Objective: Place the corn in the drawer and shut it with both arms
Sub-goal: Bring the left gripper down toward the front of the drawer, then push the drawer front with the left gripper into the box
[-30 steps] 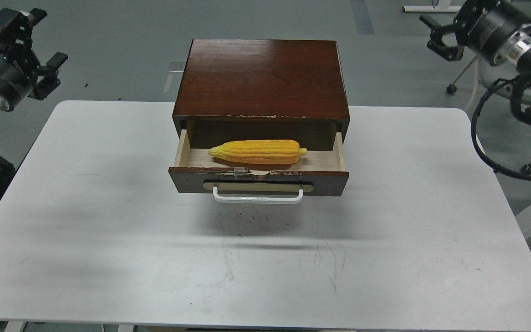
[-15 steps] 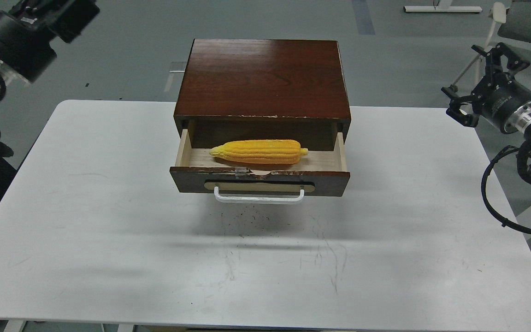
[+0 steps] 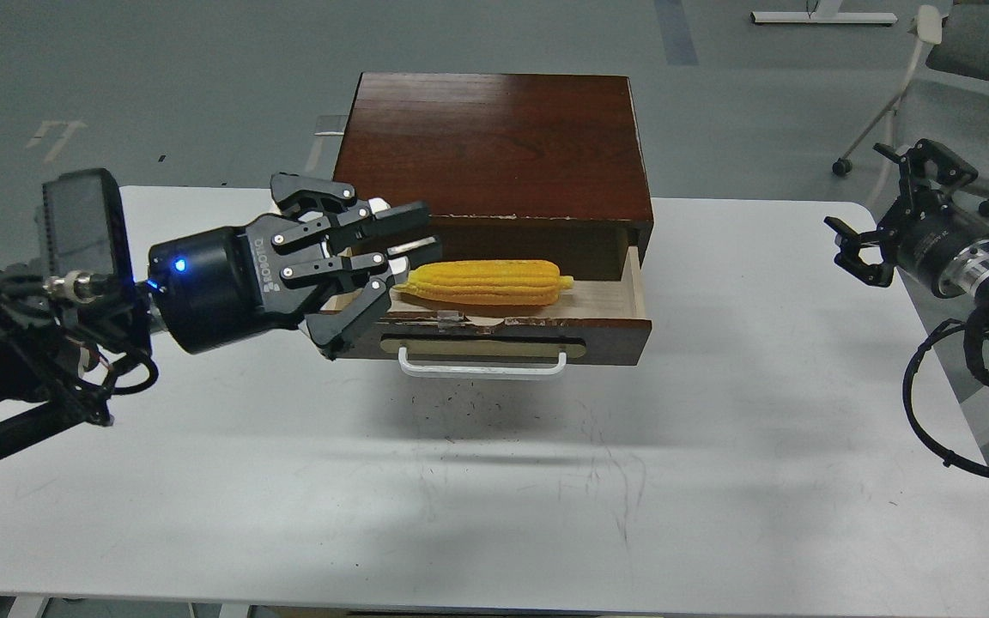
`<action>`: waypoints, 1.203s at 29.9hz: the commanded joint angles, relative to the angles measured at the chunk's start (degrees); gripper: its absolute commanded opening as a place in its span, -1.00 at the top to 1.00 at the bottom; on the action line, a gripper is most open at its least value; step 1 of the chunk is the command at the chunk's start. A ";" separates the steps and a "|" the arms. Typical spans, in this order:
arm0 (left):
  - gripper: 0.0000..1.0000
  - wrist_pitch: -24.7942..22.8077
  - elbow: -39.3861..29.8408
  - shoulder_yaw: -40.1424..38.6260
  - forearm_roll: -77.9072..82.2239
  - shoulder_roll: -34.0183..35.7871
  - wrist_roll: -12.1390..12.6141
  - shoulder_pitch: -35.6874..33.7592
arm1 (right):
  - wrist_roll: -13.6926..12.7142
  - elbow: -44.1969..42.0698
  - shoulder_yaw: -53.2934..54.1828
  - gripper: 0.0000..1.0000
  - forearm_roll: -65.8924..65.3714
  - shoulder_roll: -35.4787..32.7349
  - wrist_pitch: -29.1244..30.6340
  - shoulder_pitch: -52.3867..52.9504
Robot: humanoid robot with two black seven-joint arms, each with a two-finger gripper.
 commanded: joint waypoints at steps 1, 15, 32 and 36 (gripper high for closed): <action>1.00 -2.58 -0.33 1.11 4.27 -1.84 -0.01 0.36 | -0.03 -0.15 -0.11 -0.96 0.00 0.16 0.00 -0.22; 1.00 -11.79 -0.33 5.24 12.12 -4.83 -0.01 0.80 | -0.21 -0.15 -0.38 -0.94 -0.36 0.60 -1.14 -0.04; 1.00 -24.90 4.15 5.07 12.12 -6.59 -0.01 1.77 | -0.21 -0.24 -0.47 -0.94 -0.71 0.69 -1.14 -0.65; 1.00 -24.90 5.20 5.07 12.12 -6.77 -0.01 1.77 | -0.21 -0.15 -0.38 -0.94 -0.79 0.52 -1.14 -0.65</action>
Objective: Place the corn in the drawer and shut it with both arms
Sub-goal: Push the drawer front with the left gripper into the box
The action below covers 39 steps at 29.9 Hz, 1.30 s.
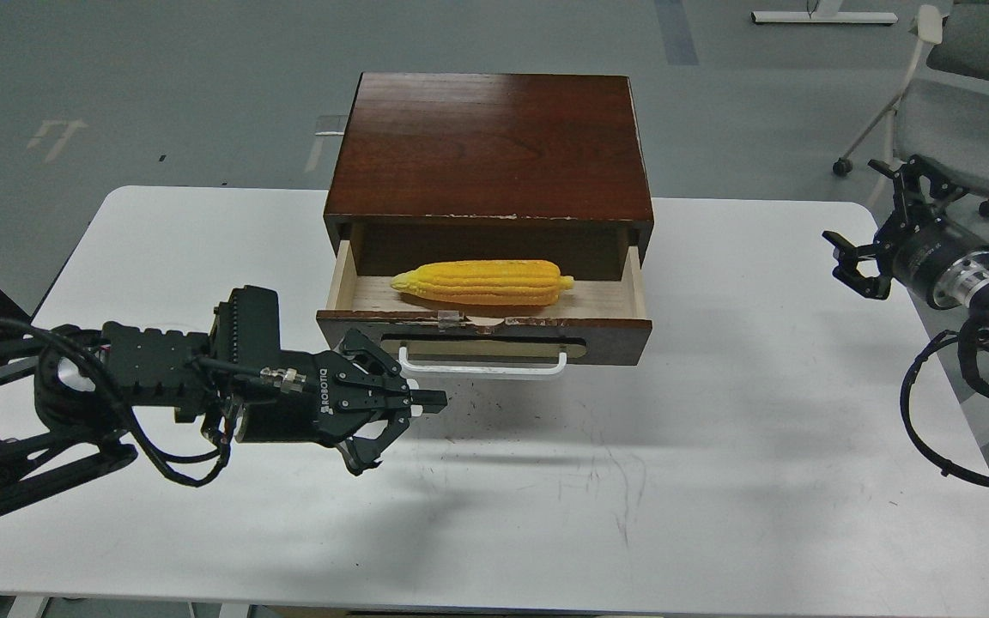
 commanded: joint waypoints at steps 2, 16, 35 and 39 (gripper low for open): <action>1.00 -0.08 1.04 -0.09 -0.01 -0.37 0.01 0.01 | 0.00 0.04 0.00 -0.95 -0.12 -0.19 0.06 -0.10; 1.00 -0.08 1.92 -0.44 -0.01 -1.24 0.01 0.97 | 0.00 0.39 0.00 -0.95 -0.21 -0.28 0.32 -1.15; 1.00 0.18 7.37 -3.43 -0.01 -5.03 6.48 1.85 | 0.00 0.48 0.00 -0.95 -1.00 -0.54 0.41 -1.33; 1.00 0.09 7.81 -4.13 -0.01 -5.64 7.09 1.94 | 0.00 0.57 0.00 -0.95 -1.00 -0.46 0.41 -1.33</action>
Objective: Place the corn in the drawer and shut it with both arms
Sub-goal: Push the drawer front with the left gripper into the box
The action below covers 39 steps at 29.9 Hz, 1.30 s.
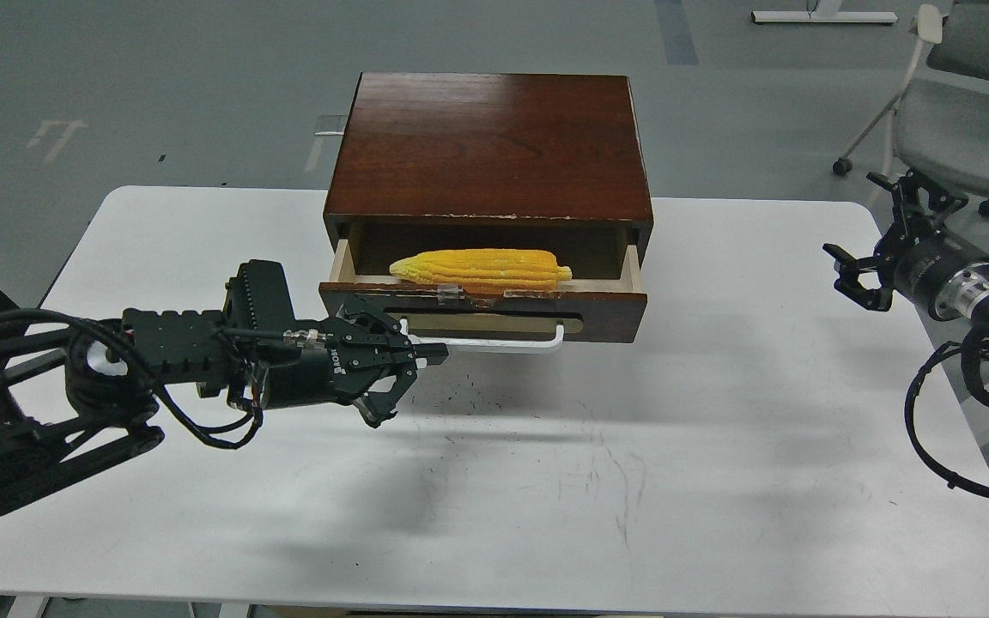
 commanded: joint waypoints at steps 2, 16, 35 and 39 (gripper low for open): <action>1.00 0.01 1.46 -0.30 0.00 -1.31 0.43 0.00 | 0.00 0.05 0.00 -0.95 0.00 0.09 -0.01 -0.18; 1.00 -0.16 7.61 -0.47 0.00 -7.56 0.43 -0.35 | 0.00 0.05 0.09 -0.95 0.00 -0.70 0.34 -0.35; 1.00 -0.16 13.24 -3.28 0.00 -11.60 0.35 -0.97 | 0.09 0.14 0.09 -0.96 0.00 -1.05 0.51 -0.44; 1.00 -0.16 14.99 -3.99 0.00 -12.74 0.35 -1.06 | 0.09 0.14 0.09 -0.96 0.00 -1.05 0.43 -0.44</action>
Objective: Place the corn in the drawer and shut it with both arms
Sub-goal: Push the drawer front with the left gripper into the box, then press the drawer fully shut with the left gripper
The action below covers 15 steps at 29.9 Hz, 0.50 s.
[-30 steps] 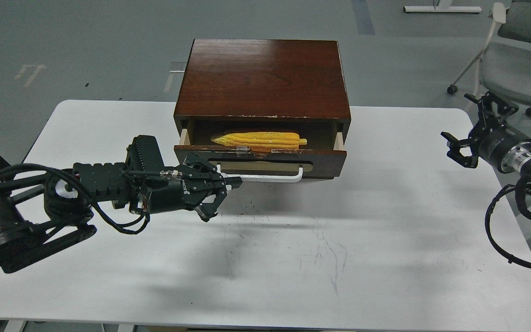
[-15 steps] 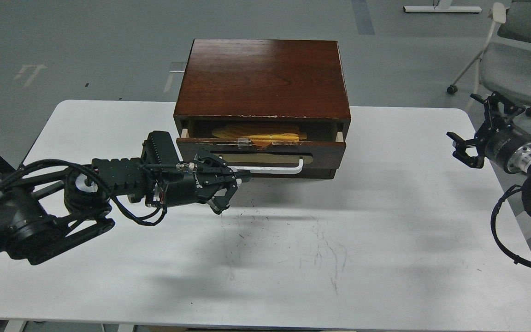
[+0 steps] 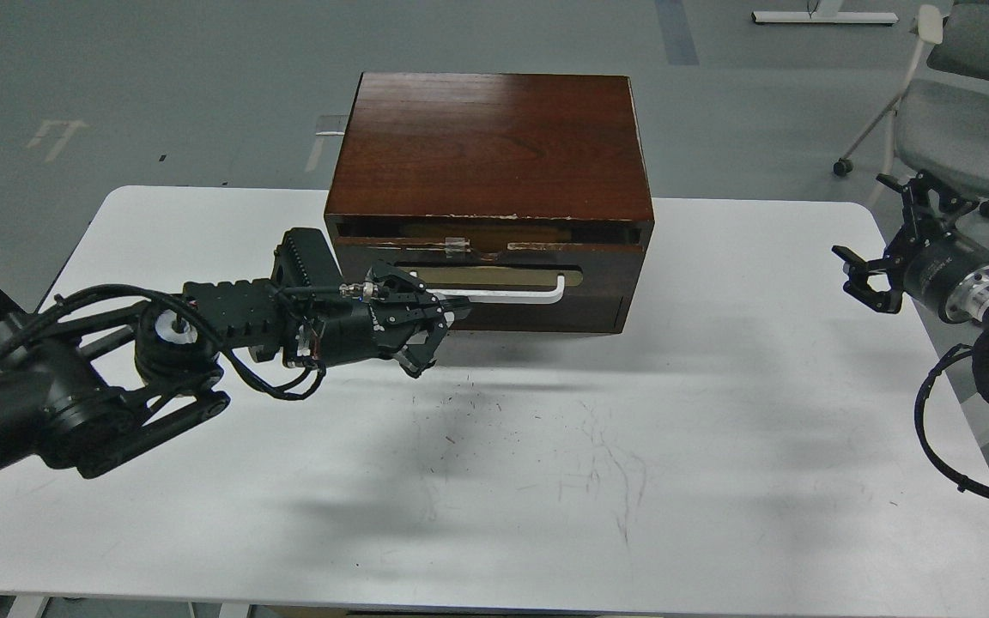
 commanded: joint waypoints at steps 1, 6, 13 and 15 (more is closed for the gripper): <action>1.00 0.00 2.13 -0.60 0.00 -1.19 -0.01 0.01 | -0.01 0.03 -0.01 -0.96 0.00 0.01 0.08 0.09; 1.00 0.00 2.75 -1.39 0.00 -1.63 -0.01 0.01 | -0.01 0.03 -0.01 -0.96 0.00 0.01 0.08 0.09; 1.00 0.00 2.84 -1.39 0.00 -1.90 -0.01 0.01 | -0.01 0.03 -0.01 -0.97 0.00 0.01 0.08 0.09; 1.00 0.09 2.84 -1.39 0.00 -1.81 0.08 0.01 | -0.01 0.12 -0.01 -0.97 0.00 0.01 0.08 0.09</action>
